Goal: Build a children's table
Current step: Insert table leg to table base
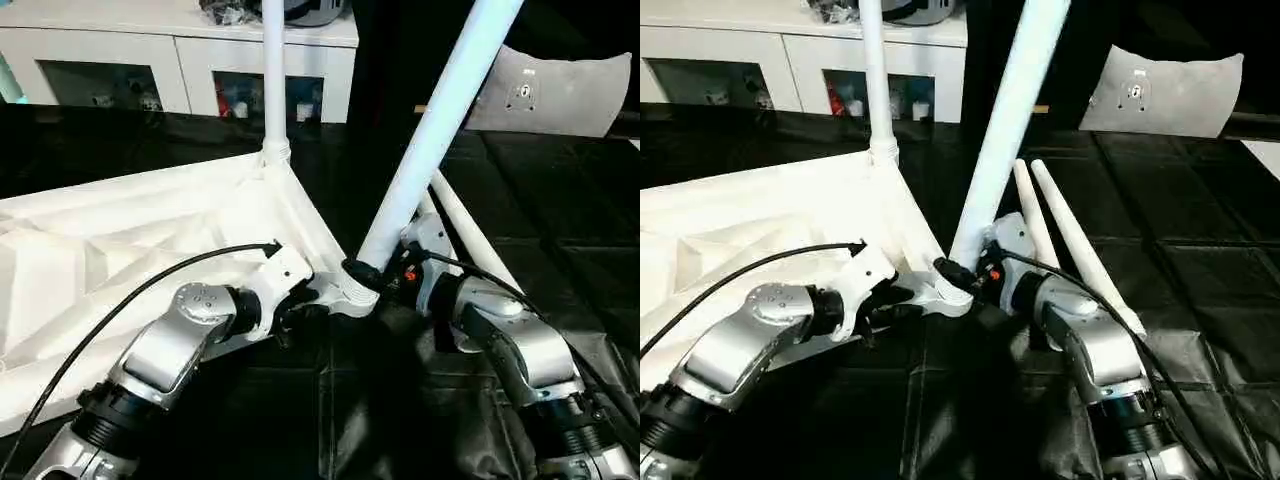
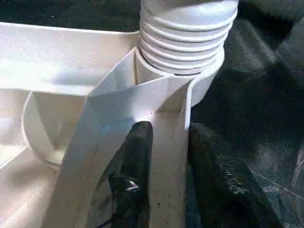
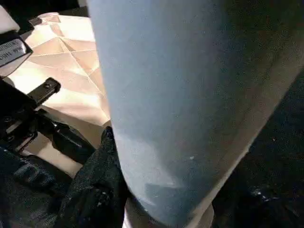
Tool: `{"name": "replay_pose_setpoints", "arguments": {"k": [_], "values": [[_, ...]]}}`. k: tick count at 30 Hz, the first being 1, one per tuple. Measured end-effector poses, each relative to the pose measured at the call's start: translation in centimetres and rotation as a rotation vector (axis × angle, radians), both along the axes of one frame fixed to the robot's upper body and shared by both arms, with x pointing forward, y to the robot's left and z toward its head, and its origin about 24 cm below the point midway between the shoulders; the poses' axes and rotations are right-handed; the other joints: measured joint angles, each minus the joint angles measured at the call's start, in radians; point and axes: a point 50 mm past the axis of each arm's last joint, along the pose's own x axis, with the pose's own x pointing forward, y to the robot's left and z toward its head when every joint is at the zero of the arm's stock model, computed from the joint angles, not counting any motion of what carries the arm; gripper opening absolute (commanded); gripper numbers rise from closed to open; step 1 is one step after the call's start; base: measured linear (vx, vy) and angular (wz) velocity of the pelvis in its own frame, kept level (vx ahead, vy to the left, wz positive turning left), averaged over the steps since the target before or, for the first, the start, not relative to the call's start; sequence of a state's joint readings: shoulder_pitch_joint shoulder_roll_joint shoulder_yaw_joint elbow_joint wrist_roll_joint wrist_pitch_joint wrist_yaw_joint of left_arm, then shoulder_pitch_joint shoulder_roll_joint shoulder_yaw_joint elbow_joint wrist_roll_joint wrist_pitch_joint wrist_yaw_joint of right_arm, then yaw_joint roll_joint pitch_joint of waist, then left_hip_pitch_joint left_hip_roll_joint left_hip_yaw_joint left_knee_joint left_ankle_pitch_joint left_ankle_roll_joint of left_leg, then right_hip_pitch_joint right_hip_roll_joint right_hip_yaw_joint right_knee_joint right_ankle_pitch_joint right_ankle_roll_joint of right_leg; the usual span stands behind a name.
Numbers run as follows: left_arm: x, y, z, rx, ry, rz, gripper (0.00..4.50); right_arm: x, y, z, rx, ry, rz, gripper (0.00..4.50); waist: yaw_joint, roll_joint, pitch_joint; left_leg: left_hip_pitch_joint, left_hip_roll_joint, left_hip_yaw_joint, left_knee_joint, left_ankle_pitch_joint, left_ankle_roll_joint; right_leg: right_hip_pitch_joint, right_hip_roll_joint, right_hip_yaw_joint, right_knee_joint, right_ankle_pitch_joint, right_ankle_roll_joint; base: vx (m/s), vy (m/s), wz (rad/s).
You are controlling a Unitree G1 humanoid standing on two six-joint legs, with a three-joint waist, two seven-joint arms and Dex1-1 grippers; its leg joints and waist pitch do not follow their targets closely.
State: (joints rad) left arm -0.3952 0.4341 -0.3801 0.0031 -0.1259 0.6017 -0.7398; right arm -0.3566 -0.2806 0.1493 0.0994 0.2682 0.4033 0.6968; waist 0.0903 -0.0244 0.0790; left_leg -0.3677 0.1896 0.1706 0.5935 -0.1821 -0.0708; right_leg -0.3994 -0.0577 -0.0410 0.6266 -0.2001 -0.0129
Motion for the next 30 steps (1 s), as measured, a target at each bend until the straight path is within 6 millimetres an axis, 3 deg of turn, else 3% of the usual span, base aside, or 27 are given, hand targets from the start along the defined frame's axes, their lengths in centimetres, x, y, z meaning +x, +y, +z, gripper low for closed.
{"name": "replay_pose_setpoints", "arguments": {"k": [14, 30], "values": [[-0.16, 0.11, -0.13, 0.074, 0.009, -0.070, 0.05, -0.15, 0.25, -0.11, -0.007, 0.001, 0.012, 1.90, -0.003, 0.005, -0.005, 0.001, 0.000, 0.000, -0.001, 0.000, 0.000, 0.000, 0.000, 0.000, 0.000, 0.000, 0.001, 0.000, 0.000, 0.00], [-0.47, 0.67, -0.09, 0.080, -0.004, -0.139, 0.00, -0.44, 0.45, -0.17, -0.028, -0.002, 0.095, 1.90, -0.004, 0.003, -0.006, 0.001, 0.000, 0.000, -0.003, 0.000, 0.000, 0.000, 0.000, 0.000, -0.001, -0.002, 0.002, 0.000, 0.000, 0.00]]}}
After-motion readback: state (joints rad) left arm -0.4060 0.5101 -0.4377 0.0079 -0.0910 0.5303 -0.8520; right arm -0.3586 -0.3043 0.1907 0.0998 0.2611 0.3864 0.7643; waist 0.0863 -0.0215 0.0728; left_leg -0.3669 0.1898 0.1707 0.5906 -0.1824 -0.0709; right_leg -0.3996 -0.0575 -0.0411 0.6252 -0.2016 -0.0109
